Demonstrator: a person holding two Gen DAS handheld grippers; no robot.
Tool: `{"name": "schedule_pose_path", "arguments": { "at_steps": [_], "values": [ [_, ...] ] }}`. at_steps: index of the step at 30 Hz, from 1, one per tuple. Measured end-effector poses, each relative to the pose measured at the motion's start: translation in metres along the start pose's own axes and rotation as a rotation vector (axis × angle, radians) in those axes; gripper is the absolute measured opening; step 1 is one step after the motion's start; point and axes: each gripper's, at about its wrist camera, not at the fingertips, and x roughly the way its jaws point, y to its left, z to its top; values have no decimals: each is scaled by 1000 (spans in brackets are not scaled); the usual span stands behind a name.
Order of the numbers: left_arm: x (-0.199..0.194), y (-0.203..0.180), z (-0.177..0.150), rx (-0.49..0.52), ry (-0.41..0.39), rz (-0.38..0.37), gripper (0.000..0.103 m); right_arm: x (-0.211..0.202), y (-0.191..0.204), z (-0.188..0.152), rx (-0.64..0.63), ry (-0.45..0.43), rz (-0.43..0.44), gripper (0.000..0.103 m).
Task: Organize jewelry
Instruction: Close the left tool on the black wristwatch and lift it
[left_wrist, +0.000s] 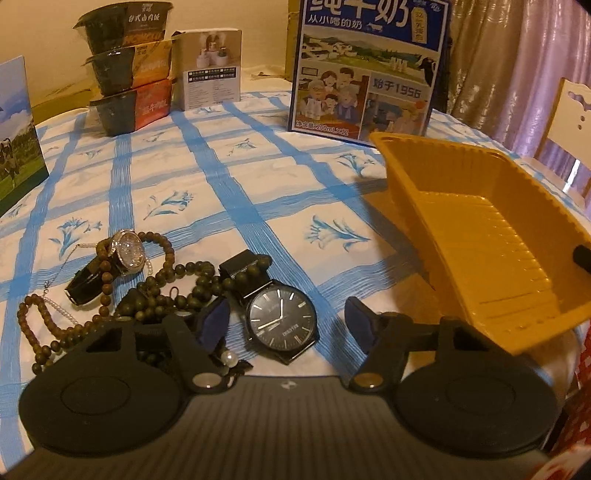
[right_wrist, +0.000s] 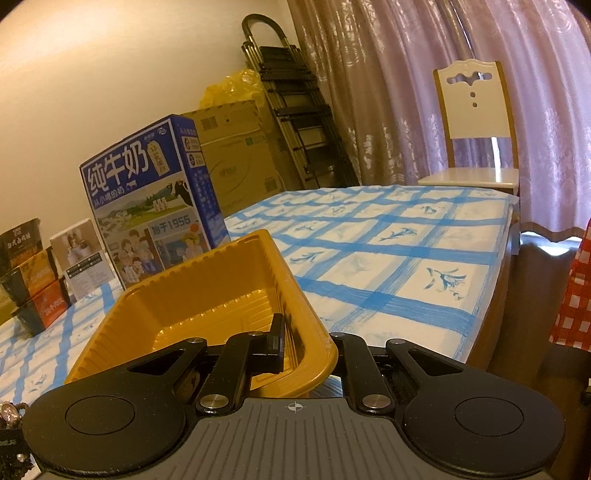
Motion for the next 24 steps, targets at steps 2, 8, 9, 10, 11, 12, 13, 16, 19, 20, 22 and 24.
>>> {"name": "schedule_pose_path", "arguments": {
  "at_steps": [2,8,9,10,11,12,13,16,19,20,22,24],
  "values": [
    [5,0,-1,0,11,5,54,0,0,0,0,0,1,12],
    [7,5,-2,15,14,-4,41,-3,-7,5,-11,-5,0,11],
    [6,7,-2,17,18,-12,41,-5,-9,6,-10,-5,0,11],
    [4,8,-2,20,25,-21,39,-7,-11,7,-8,-4,0,11],
    [3,9,-3,23,32,-31,39,-8,-13,8,-6,-5,-1,11],
    [0,11,-4,25,39,-44,39,-9,-14,8,-5,-5,-2,11],
    [-3,13,-4,25,49,-62,39,-13,-16,9,-1,-4,-2,11],
    [-14,19,-5,9,89,-118,38,-18,-21,11,8,1,6,10],
    [-30,20,-9,40,117,-155,38,-23,-22,12,12,4,16,10],
    [-36,20,-11,54,127,-164,38,-24,-22,12,13,4,20,9],
    [-44,21,-14,69,141,-175,38,-27,-21,13,11,2,31,9],
    [-52,22,-17,80,152,-185,38,-29,-21,13,11,4,36,8]
  ]
}}
